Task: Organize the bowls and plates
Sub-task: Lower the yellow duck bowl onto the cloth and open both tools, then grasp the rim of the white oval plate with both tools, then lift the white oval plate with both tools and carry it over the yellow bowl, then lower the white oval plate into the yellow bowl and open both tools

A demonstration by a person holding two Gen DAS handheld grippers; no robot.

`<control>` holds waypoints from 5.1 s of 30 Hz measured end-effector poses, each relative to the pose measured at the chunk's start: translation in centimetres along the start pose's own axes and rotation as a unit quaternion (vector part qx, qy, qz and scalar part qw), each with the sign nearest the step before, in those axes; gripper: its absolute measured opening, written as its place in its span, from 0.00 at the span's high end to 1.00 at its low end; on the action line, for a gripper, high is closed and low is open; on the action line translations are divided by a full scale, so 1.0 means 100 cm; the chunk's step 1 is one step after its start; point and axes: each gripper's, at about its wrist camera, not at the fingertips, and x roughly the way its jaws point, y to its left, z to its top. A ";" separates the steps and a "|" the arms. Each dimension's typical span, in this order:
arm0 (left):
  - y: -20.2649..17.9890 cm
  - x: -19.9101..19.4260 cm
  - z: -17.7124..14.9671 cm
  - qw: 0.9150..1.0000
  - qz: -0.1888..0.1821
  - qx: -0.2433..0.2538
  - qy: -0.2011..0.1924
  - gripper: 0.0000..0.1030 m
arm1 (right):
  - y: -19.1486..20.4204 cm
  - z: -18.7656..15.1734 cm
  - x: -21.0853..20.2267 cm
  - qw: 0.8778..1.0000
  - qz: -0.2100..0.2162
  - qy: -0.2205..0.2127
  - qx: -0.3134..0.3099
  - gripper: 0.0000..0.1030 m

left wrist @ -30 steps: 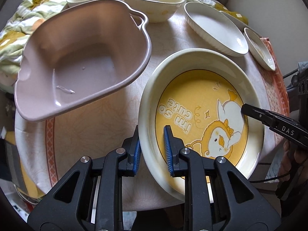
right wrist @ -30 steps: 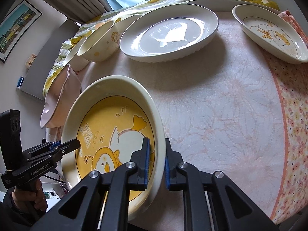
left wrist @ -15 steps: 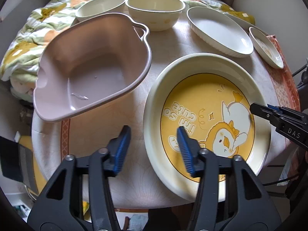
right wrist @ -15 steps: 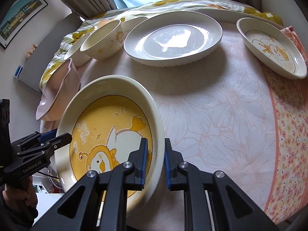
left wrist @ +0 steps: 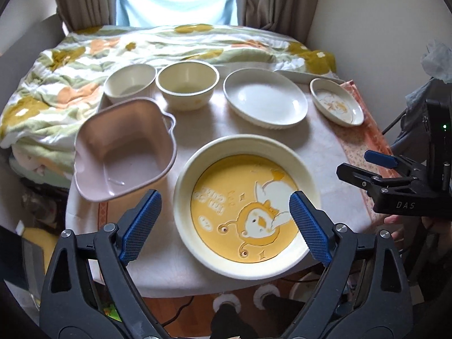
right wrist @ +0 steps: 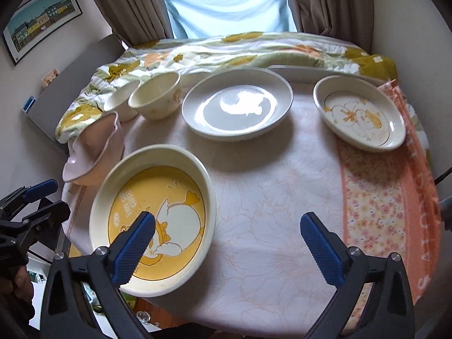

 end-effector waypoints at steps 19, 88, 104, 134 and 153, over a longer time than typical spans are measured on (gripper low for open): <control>-0.044 0.031 0.096 0.996 0.004 -0.084 -0.018 0.11 | -0.095 0.130 -0.058 0.999 0.016 -0.026 -0.017 0.01; -0.002 0.061 0.087 0.982 0.025 -0.183 0.050 0.86 | -0.042 0.158 0.047 0.969 0.175 0.105 -0.138 0.88; 0.036 0.059 -0.011 0.987 -0.032 -0.073 0.138 0.86 | 0.007 0.015 0.030 0.990 0.092 0.107 0.018 0.89; -0.001 0.101 -0.015 0.982 0.087 0.061 0.156 0.86 | 0.023 -0.007 0.054 0.996 -0.013 0.089 -0.018 0.88; -0.018 0.095 -0.024 0.970 0.161 0.139 0.121 0.86 | 0.040 -0.012 0.058 0.993 -0.064 0.082 -0.053 0.86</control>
